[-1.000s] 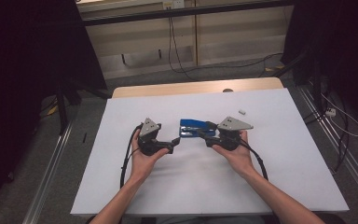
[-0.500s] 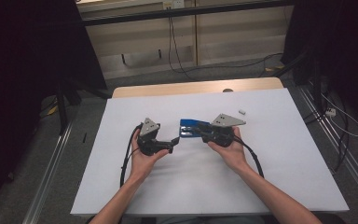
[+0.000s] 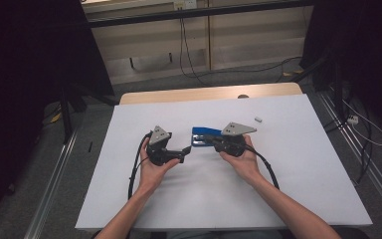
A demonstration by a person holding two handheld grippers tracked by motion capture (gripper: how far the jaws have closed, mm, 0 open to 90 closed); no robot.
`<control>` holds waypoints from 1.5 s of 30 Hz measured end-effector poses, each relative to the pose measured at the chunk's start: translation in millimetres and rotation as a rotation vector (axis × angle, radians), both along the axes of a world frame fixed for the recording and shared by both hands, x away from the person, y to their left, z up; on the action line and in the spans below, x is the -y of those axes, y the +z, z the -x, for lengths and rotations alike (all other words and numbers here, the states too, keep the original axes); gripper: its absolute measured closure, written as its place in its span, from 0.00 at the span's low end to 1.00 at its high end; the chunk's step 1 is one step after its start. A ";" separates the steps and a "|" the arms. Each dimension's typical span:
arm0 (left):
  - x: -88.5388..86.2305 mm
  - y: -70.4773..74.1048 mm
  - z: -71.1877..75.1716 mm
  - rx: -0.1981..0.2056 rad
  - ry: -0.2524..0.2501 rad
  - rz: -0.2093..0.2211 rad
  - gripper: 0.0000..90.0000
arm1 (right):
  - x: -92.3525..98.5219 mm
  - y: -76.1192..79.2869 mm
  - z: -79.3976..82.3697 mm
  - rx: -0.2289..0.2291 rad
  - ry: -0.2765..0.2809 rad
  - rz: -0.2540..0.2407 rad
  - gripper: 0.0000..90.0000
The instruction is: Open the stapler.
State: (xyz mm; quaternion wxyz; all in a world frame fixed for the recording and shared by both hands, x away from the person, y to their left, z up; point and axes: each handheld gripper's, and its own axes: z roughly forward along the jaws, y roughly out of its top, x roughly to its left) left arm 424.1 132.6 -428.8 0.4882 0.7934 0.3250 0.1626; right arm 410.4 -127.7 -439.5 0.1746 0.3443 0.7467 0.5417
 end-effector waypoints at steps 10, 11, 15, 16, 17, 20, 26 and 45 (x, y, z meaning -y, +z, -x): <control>3.0 -0.1 -0.3 -0.025 -0.034 0.017 0.39 | -3.0 -1.9 -8.3 -0.015 0.010 0.039 1.00; 3.6 -0.3 -0.5 -0.024 -0.038 0.013 0.44 | -3.3 -2.2 -8.6 -0.018 0.012 0.039 1.00; 6.1 -1.2 -0.9 -0.038 -0.052 0.011 0.64 | -3.4 -4.1 -9.7 -0.025 0.016 0.054 1.00; 6.4 -1.4 -1.7 -0.039 -0.062 0.007 0.70 | -3.3 -4.9 -10.2 -0.027 0.014 0.058 1.00; 7.2 -2.0 -2.2 -0.037 -0.062 0.005 0.76 | -3.2 -5.8 -11.0 -0.030 0.014 0.062 1.00; 8.5 -2.7 -5.9 -0.051 -0.075 -0.013 0.90 | -2.6 -7.0 -13.4 -0.036 0.007 0.062 1.00; 10.9 -3.3 -13.8 -0.071 -0.069 -0.042 1.00 | -4.7 -6.2 -17.2 -0.042 0.015 0.081 1.00; 26.2 -11.2 -36.4 -0.100 -0.034 -0.074 1.00 | -17.9 -15.7 -31.3 -0.110 0.035 0.199 1.00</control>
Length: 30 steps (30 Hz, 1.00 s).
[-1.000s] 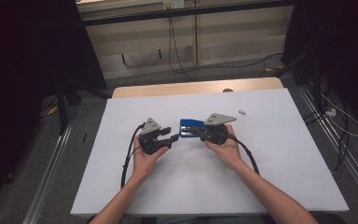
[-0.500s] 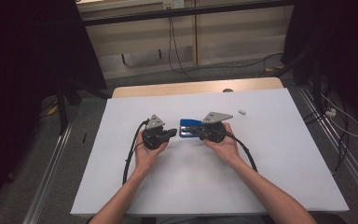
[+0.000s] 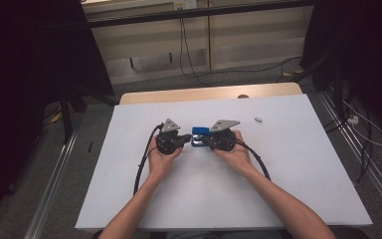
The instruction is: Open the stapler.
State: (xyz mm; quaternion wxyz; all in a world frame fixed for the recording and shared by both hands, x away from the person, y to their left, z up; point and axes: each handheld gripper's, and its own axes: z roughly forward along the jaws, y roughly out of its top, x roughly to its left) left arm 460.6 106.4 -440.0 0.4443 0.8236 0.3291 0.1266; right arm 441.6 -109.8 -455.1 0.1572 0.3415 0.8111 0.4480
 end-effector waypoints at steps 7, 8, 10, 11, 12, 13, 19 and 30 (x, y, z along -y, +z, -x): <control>3.0 -3.1 -3.8 -0.002 0.015 -0.015 1.00 | 0.2 1.3 -1.5 -0.008 -0.011 0.022 1.00; 3.0 -3.2 -3.9 -0.003 0.015 -0.017 1.00 | 0.5 1.3 -1.4 -0.006 -0.012 0.022 1.00; 2.6 -3.3 -4.2 0.000 0.013 -0.024 1.00 | 1.3 1.4 -1.4 -0.005 -0.013 0.026 1.00; 2.5 -3.4 -4.3 -0.002 0.014 -0.020 1.00 | 1.5 1.6 -1.4 -0.005 -0.016 0.028 1.00; 2.6 -3.6 -4.3 -0.004 0.014 -0.019 1.00 | 1.7 1.5 -1.5 -0.006 -0.017 0.027 1.00; 2.8 -3.9 -4.3 -0.006 0.017 -0.015 1.00 | 1.7 1.6 -1.4 -0.006 -0.018 0.028 1.00; 2.7 -4.2 -5.6 0.004 0.020 -0.029 1.00 | 3.8 -2.3 -0.8 -0.015 -0.024 0.053 1.00; 7.8 -4.7 -6.8 0.016 0.023 -0.046 1.00 | 3.7 -2.1 -1.4 -0.029 -0.029 0.046 1.00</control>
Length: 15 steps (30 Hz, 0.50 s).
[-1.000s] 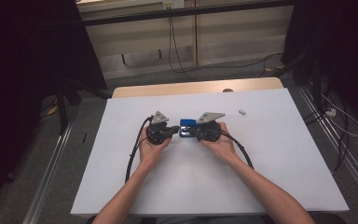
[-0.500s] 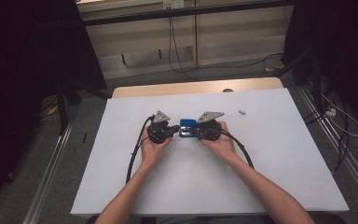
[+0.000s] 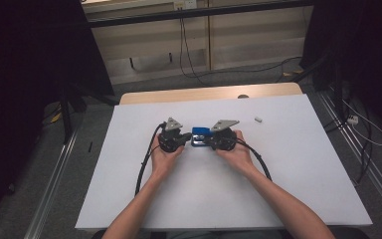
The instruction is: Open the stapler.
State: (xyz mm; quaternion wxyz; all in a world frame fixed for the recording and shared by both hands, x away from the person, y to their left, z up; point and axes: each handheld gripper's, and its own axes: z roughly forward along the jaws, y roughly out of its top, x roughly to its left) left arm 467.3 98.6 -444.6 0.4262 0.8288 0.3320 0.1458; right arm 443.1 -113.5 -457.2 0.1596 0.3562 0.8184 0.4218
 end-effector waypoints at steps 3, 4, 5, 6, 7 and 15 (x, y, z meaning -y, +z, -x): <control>0.2 -1.0 -1.7 0.004 -0.003 -0.010 1.00 | -0.1 0.0 0.1 -0.001 -0.001 -0.001 1.00; 0.9 -1.4 -1.9 0.011 0.002 -0.015 1.00 | 0.0 0.0 0.0 -0.001 0.000 0.000 1.00; 1.7 -1.5 -2.1 0.013 0.007 -0.018 1.00 | 0.1 -0.1 -0.1 -0.001 0.000 -0.001 1.00; 2.2 -1.5 -2.5 0.014 0.007 -0.020 1.00 | 0.2 -0.1 -0.2 0.000 0.000 -0.002 1.00; 2.5 -1.5 -3.1 0.016 0.005 -0.020 1.00 | 0.1 -0.1 -0.1 0.000 0.000 -0.001 1.00; 2.8 -0.1 -3.4 0.029 0.005 -0.023 1.00 | -0.3 -0.2 0.0 0.003 -0.002 0.002 1.00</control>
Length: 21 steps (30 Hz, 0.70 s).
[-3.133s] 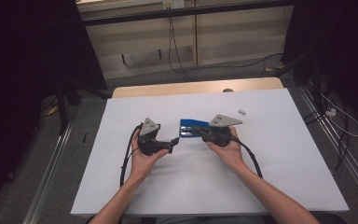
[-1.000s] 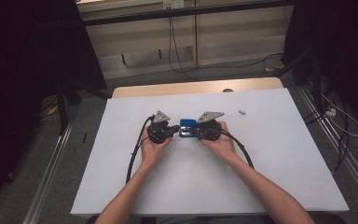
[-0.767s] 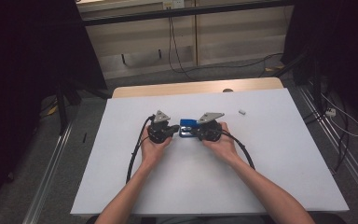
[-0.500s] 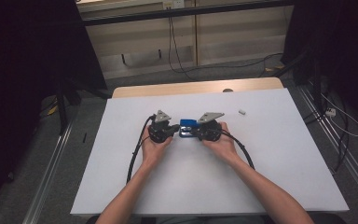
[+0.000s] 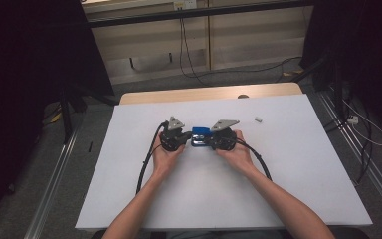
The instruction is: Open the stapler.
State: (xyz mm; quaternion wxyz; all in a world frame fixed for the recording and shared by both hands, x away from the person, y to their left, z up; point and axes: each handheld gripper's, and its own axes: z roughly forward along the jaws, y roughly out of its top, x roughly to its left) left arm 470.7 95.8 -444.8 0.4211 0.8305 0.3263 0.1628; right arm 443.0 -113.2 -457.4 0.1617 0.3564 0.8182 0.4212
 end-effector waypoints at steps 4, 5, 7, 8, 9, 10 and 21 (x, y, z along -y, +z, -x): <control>0.0 0.8 0.7 0.002 -0.001 -0.002 1.00 | -0.1 -0.1 0.2 0.002 0.000 0.001 1.00; 0.1 1.1 1.1 0.005 0.000 -0.005 1.00 | -0.1 -0.1 0.2 0.003 -0.001 0.001 1.00; 0.1 2.3 1.6 0.010 -0.006 0.002 1.00 | -0.1 -0.1 0.2 0.003 -0.001 0.001 1.00; 0.2 3.6 2.1 0.009 -0.008 0.002 1.00 | -0.2 -0.1 0.3 0.003 -0.001 0.001 1.00; 0.5 4.2 2.6 0.013 -0.008 0.008 1.00 | -0.2 -0.1 0.3 0.004 -0.001 0.003 1.00; 0.2 4.5 2.8 0.012 -0.010 0.007 1.00 | -0.2 -0.1 0.3 0.004 -0.001 0.002 1.00; 0.1 7.5 4.8 0.016 -0.015 0.025 1.00 | -0.2 -0.1 0.4 0.006 0.000 0.004 1.00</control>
